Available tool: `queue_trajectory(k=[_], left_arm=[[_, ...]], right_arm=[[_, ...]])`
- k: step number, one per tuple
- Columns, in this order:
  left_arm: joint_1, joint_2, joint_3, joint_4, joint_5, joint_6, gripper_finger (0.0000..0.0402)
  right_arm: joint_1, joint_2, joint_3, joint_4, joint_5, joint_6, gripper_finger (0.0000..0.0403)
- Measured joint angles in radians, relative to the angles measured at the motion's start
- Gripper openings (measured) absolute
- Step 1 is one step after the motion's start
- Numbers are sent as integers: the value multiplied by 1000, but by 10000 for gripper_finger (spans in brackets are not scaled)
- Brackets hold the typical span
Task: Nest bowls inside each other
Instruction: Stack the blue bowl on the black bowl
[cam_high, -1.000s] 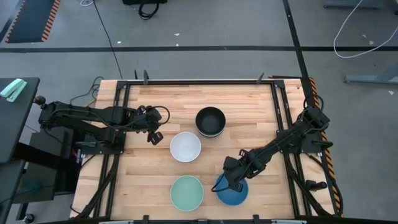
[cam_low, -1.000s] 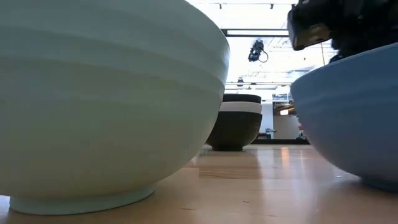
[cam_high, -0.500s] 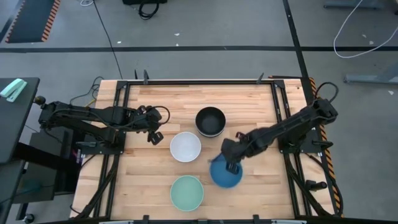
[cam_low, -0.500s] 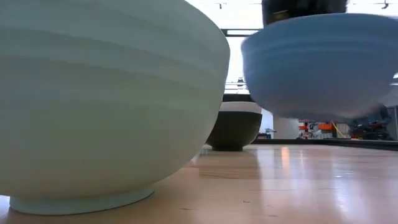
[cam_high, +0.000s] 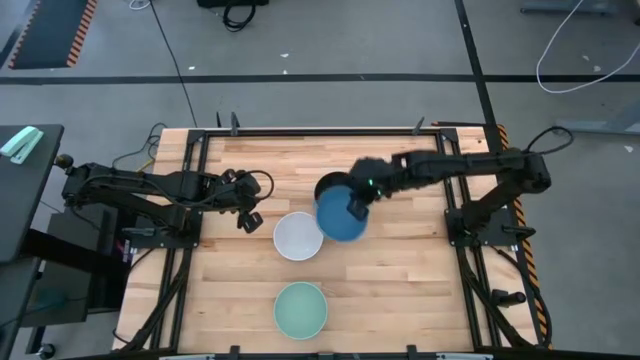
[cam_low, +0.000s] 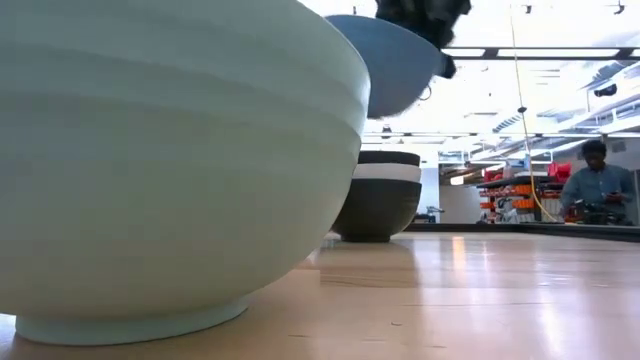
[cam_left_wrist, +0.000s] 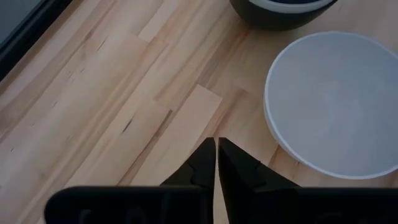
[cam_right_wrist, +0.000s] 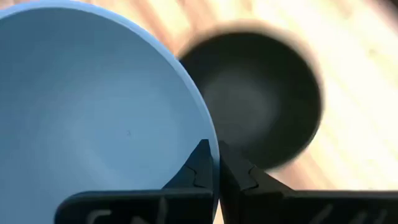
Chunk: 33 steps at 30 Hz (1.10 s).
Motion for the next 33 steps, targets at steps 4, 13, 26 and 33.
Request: queue_trajectory(k=[4,13,26,33], left_arm=[[0,0,0,0,0,10,28],[0,0,0,-1,0,11,16],[0,0,0,-1,0,25,29],[0,0,0,3,0,25,19]], right_arm=[[-53,59,143,-72,-1,-21,5],[-132,303,432,-347,0,-49,5],[-239,413,561,-479,-24,-100,5],[-253,418,541,-457,-43,-117,5]])
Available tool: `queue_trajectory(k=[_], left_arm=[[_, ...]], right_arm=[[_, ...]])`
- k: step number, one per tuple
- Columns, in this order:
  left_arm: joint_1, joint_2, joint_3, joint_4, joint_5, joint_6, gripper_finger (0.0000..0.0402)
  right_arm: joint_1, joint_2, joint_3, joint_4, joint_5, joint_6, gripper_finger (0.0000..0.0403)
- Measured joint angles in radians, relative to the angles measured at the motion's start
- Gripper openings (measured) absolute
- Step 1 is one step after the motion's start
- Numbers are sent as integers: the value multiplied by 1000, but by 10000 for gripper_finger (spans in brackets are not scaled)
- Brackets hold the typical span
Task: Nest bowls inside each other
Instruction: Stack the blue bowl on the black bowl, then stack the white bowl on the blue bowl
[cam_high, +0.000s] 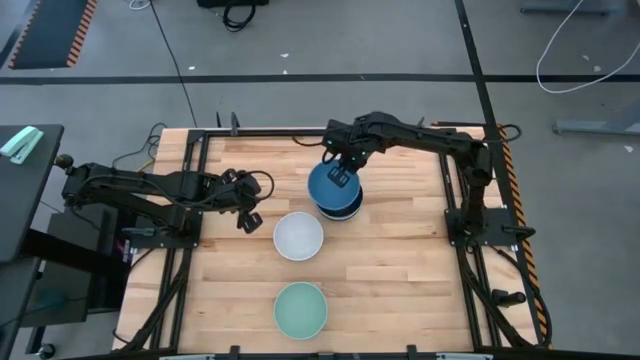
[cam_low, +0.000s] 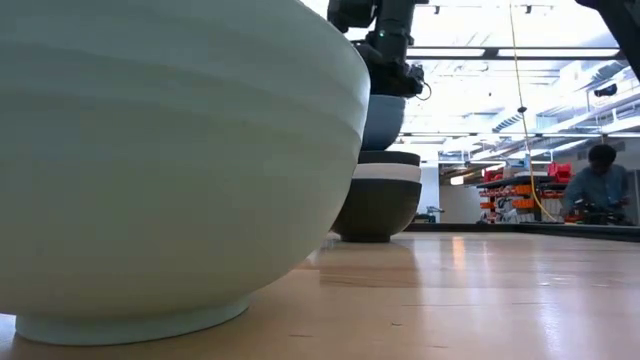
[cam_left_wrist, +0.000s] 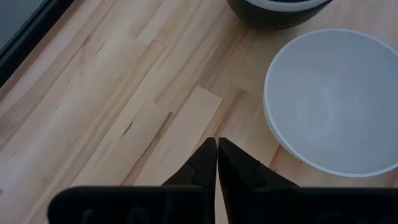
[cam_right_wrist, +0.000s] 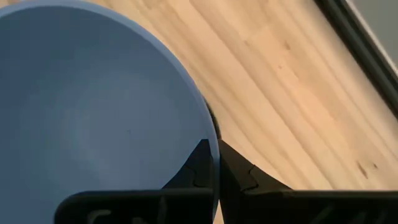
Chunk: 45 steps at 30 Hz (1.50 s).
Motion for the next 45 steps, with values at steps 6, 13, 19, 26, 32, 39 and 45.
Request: queue_trajectory(k=[6,13,19,26,32,39,45], left_arm=[[0,0,0,4,0,0,18],[0,0,0,7,0,0,27],[0,0,0,10,0,0,20],[0,0,0,10,0,0,15],[0,0,0,11,0,0,24],[0,0,0,11,0,0,17],[0,0,0,11,0,0,13]], right_arm=[[-8,-5,-88,9,-17,-9,5],[-25,-25,-156,90,-46,-24,5],[-33,-24,-206,129,-69,-30,5],[-38,-24,-249,166,-89,-35,5],[-39,-24,-250,195,-78,-35,28],[-39,-26,-250,204,-78,-35,62],[-39,-31,-227,186,-78,-34,80]])
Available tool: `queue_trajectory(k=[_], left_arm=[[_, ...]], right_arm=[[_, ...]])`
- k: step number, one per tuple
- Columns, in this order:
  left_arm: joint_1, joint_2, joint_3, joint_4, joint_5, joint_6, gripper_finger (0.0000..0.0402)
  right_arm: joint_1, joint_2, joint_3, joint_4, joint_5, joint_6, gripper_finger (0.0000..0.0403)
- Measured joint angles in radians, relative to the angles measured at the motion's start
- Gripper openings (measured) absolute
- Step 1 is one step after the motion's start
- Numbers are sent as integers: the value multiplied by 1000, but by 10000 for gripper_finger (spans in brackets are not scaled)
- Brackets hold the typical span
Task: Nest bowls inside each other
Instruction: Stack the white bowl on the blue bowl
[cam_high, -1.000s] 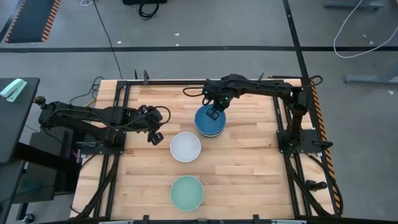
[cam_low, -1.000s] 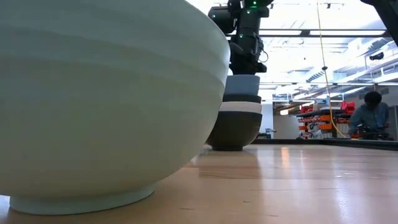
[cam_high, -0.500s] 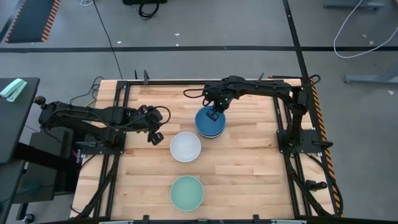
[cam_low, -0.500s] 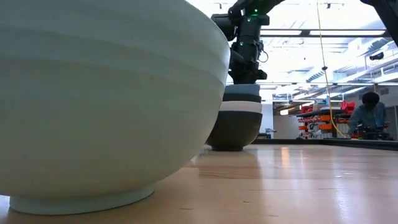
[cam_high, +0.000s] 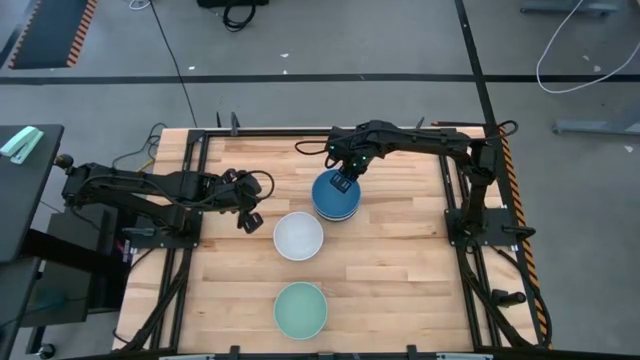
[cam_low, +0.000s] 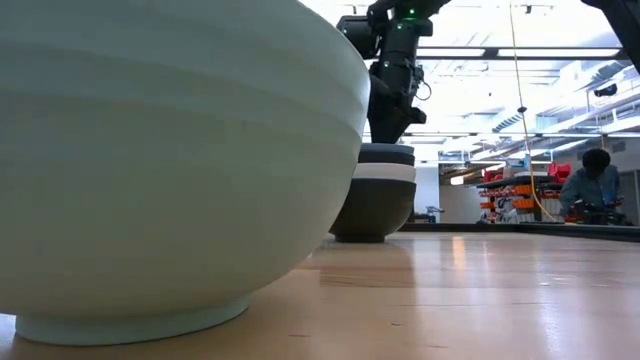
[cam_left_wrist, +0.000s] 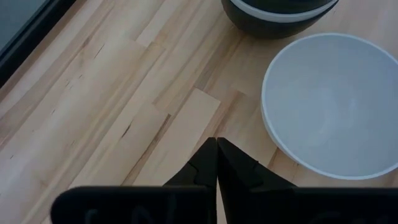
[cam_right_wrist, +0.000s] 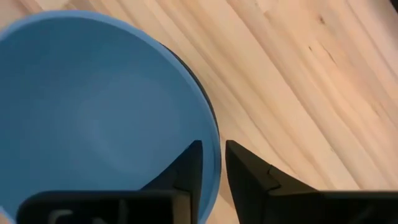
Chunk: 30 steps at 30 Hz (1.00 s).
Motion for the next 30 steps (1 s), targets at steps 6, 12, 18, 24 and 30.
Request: queue_trajectory(k=[6,12,18,24,30], left_arm=[[0,0,0,0,0,0,25],[0,12,0,19,22,0,28],[0,71,1,75,107,27,27],[16,150,1,156,179,55,44],[86,211,1,220,269,79,63]], right_arm=[[0,0,58,-38,0,-1,86],[32,-14,132,-173,79,6,82],[121,-131,113,-181,162,45,83],[270,-269,43,-157,216,135,81],[437,-382,-75,-136,265,246,80]])
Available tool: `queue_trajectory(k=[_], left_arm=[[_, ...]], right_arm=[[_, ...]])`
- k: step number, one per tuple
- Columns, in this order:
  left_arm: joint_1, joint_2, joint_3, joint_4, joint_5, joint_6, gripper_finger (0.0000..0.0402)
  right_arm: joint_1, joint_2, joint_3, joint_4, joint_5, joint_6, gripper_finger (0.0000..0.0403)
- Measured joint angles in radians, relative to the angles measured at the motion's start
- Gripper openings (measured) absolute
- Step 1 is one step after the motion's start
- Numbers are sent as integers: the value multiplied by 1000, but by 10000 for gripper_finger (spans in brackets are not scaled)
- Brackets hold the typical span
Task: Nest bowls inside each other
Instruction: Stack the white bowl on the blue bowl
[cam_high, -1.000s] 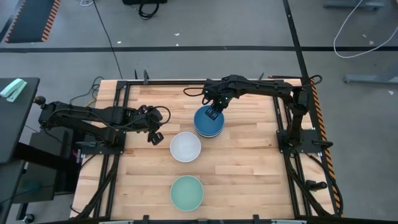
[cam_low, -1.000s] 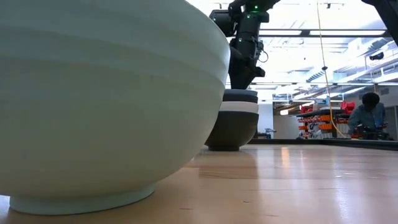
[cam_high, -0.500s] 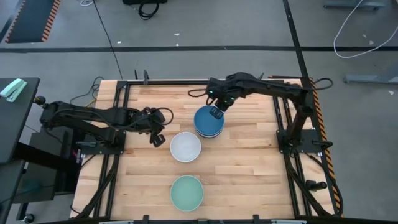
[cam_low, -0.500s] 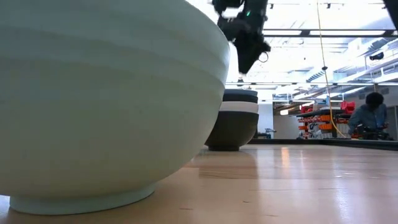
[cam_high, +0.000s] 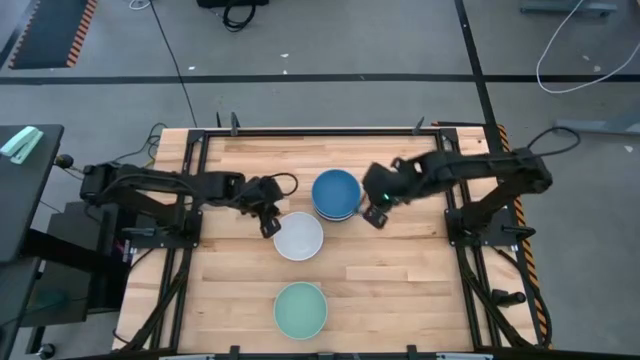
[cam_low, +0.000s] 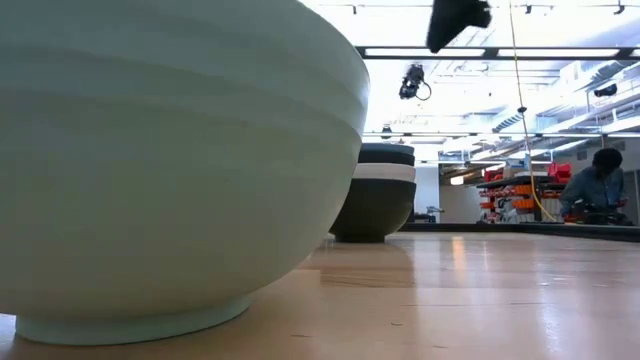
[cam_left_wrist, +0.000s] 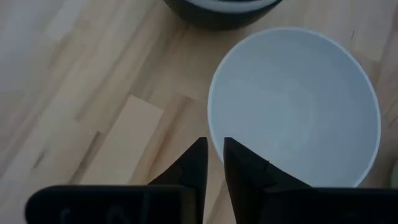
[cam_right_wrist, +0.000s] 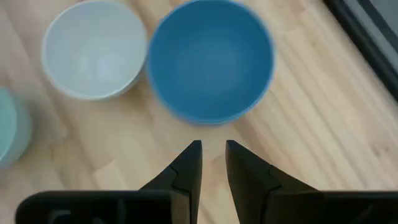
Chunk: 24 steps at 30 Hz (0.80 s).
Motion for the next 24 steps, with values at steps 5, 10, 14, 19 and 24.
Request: queue_trajectory(k=[5,10,14,19,24], left_arm=[[51,46,0,17,72,0,78],[59,87,0,46,113,-1,88],[56,115,0,57,140,-1,91],[65,130,-1,40,142,-21,90],[74,134,-1,42,141,-27,95]], right_arm=[[105,-71,-96,2,43,88,78],[154,-120,-171,1,73,157,78],[154,-142,-215,4,73,185,78],[152,-142,-241,8,74,192,78],[151,-140,-242,21,75,191,78]])
